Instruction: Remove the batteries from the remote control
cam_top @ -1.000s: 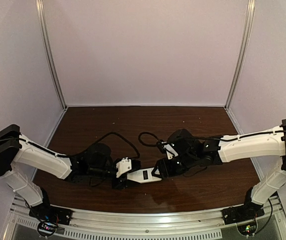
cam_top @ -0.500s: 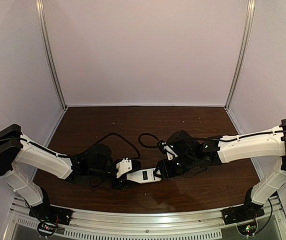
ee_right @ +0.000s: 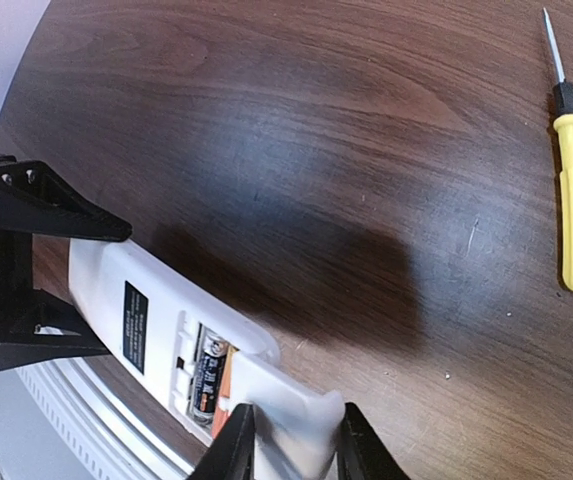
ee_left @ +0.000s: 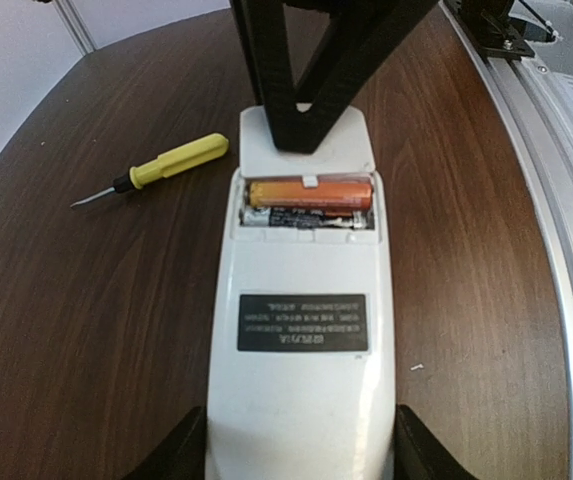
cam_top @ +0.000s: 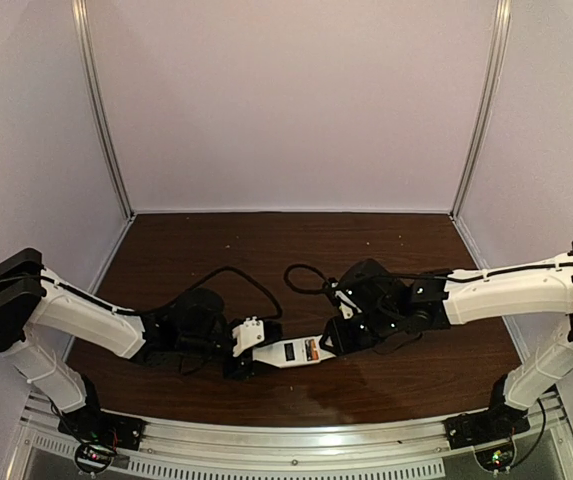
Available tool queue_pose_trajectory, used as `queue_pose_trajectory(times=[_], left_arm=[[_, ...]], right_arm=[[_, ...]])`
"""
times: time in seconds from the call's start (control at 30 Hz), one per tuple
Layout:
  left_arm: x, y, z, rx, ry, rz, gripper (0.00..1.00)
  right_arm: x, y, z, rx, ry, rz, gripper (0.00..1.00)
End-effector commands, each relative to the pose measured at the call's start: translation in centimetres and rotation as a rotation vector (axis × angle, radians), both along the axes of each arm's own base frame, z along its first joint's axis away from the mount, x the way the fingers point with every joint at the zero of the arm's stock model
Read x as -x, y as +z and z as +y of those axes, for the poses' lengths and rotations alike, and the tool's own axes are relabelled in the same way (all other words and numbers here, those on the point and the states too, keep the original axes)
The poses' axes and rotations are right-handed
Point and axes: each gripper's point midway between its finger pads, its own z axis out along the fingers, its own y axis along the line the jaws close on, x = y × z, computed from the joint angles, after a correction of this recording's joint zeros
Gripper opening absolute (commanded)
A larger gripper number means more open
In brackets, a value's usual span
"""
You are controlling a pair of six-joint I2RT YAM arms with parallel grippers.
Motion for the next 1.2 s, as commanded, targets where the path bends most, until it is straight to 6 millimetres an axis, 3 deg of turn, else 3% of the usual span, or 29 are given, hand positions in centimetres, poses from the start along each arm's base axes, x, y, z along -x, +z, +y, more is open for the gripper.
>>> queue_pose_trajectory(times=[0.0, 0.6, 0.93, 1.17], left_arm=[[-0.5, 3.1, -1.7, 0.103, -0.017, -0.049, 0.0], [-0.7, 3.1, -1.7, 0.101, -0.012, -0.05, 0.0], [-0.7, 3.1, -1.6, 0.101, -0.008, -0.053, 0.0], [-0.8, 3.1, -1.6, 0.1, -0.004, -0.054, 0.0]], right_arm=[[0.3, -0.5, -1.0, 0.031, -0.001, -0.006, 0.23], [0.8, -0.1, 0.1, -0.034, 0.032, 0.012, 0.12], [1.3, 0.4, 0.9, -0.088, 0.06, 0.026, 0.0], [1.5, 1.3, 1.2, -0.118, 0.074, 0.023, 0.0]])
